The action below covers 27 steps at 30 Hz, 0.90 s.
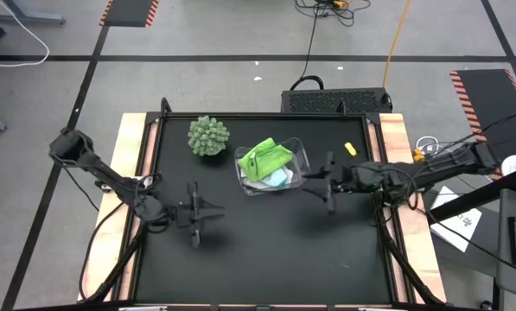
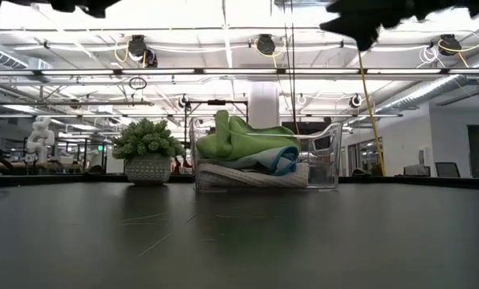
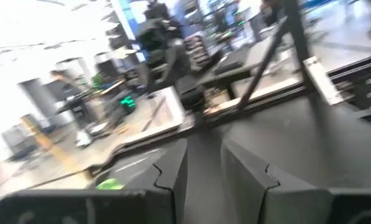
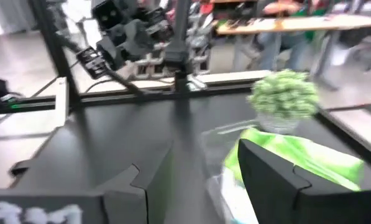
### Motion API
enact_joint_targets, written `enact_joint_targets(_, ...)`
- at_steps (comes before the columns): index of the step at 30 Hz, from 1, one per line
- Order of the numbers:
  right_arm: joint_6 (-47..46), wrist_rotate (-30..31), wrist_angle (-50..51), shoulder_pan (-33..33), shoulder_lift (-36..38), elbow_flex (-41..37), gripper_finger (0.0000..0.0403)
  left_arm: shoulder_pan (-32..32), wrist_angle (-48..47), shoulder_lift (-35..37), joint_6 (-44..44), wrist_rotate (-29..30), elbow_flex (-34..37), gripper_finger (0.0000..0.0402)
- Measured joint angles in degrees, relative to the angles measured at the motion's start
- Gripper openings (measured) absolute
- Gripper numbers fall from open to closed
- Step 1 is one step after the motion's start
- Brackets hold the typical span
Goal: Fold microfiber towels
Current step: Return to Home Position
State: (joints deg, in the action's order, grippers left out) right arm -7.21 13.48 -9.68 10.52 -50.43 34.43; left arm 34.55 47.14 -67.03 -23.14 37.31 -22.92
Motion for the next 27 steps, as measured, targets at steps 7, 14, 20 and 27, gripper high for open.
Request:
enact_joint_targets(7, -0.35, 1.82, -3.77, 0.55, 9.21, -11.4, 0.0149, 1.17, -5.8, 2.39, -2.17, 10.8, 0.35, 0.0102)
enact_joint_targets(14, 1.93, 3.26, -4.99, 0.59, 14.29, -17.12, 0.0134, 0.64, -12.18, 2.43, -0.86, 12.97, 0.33, 0.0102)
enact_joint_targets(20, 3.53, -2.2, -12.81, 0.64, 18.98, -22.72, 0.0133, -0.63, -17.49, 3.64, 3.53, 4.81, 0.33, 0.0102)
enact_joint_targets(27, 1.88, -9.23, -23.16, 0.64, 23.89, -29.91, 0.0111, -2.22, -15.69, 10.68, 5.35, -9.71, 1.4, 0.0102)
